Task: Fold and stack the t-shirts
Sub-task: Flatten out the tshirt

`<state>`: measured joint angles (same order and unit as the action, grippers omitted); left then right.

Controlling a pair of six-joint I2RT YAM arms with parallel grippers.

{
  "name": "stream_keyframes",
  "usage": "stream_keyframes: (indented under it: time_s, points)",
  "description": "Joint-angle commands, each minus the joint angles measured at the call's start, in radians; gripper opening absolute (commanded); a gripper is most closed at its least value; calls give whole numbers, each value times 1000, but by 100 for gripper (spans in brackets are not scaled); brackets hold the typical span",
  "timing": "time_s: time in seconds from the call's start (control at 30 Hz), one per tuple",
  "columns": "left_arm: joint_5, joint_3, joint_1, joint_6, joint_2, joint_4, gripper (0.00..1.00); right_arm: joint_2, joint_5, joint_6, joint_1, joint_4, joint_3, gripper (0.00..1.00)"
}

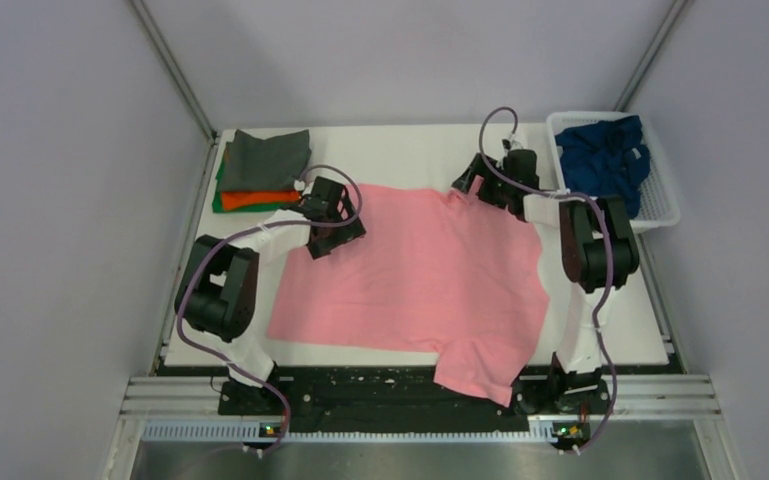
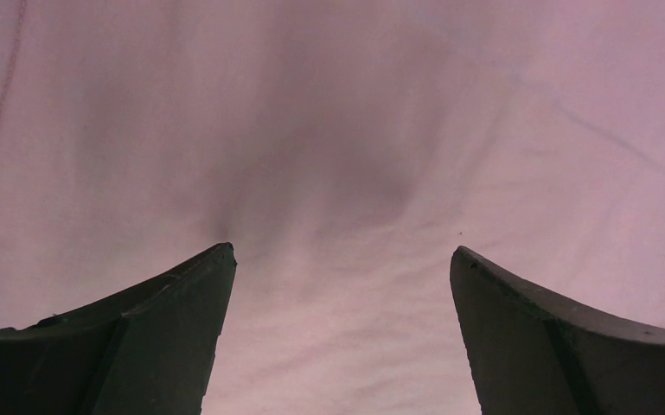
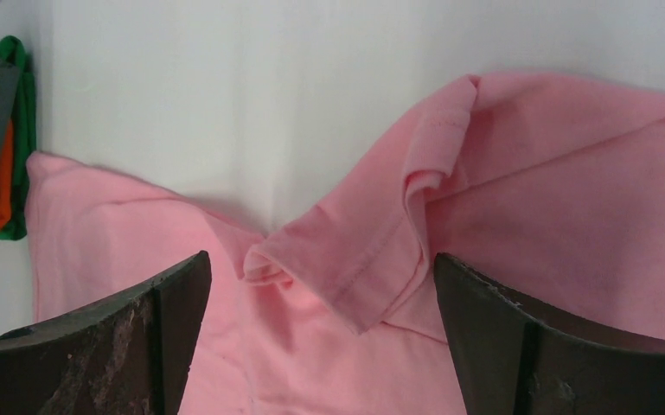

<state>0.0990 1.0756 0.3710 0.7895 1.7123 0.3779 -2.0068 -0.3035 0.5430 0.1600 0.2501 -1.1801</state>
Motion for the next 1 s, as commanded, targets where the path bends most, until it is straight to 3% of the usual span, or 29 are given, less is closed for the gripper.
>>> stream_keyframes:
  time_s: [0.0, 0.33, 0.47, 0.63, 0.83, 0.97]
  points:
    - [47, -21, -1, -3, 6, -17, 99, -66, -18, 32, 22, 63, -65, 99]
    - [78, -28, 0, -14, 17, 10, 99, -166, 104, 284, 31, 283, -227, 99]
    - [74, -30, 0, 3, 11, 17, 99, -293, 275, 296, 26, 81, -469, 99]
    - [72, -24, 0, -5, 1, 21, 99, -359, 352, 244, 9, -152, -667, 99]
    - [69, -6, -1, -10, -12, 27, 99, -235, 336, 108, 6, -179, -602, 99]
    - [79, 15, 0, -17, -34, 37, 99, -104, 318, -43, 25, -334, -520, 99]
